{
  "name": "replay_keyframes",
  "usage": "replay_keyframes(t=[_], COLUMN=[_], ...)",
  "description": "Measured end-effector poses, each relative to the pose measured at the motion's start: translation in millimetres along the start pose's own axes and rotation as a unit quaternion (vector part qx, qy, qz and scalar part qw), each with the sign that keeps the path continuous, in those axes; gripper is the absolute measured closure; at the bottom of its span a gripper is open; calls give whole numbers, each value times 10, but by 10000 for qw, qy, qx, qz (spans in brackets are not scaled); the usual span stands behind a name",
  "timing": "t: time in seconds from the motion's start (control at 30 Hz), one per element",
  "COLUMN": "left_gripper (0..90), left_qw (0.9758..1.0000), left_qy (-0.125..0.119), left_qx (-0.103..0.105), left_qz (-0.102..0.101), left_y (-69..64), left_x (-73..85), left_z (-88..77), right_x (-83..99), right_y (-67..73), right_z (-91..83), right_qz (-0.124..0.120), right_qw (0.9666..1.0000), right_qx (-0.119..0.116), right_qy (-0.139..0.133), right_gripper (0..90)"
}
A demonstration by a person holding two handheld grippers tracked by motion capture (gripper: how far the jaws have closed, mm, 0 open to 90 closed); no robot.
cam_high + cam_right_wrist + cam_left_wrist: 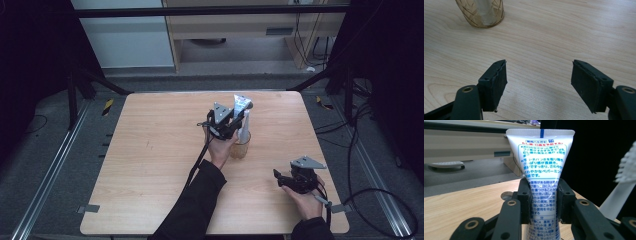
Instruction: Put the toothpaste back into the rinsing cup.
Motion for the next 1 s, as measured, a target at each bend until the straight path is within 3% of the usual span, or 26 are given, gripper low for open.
replay_keyframes(t=[0.33,0.67,0.83,0.9,1.0], left_gripper=[679,665,653,605,586], left_qw=[9999,9990,9979,9974,9955], left_qy=[123,368,522,597,796], left_qx=[18,66,86,82,63], left_qz=[53,256,375,401,517], left_y=[8,-36,-41,-40,-22], left_x=[175,306,322,335,386], left_z=[-2,-5,-37,-54,-91], right_x=[6,7,7,5,5], right_y=[2,4,4,7,13], right_z=[5,6,8,6,6], right_qz=[9,-4,-8,-1,-1], right_qw=[10000,10000,10000,10000,10000], right_qx=[-10,-11,-3,-16,-9], right_qy=[31,31,32,29,33], right_gripper=[287,287,287,287,287])
Point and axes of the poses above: each handheld gripper's, and its own axes: z roughly forward along the jaws, x roughly out of its underside, y roughly to its left, the point moved 6 cm from there along z, roughly forward along the jaws, and after that the axes turned 5 degrees about -y, right-handed, at the moved point
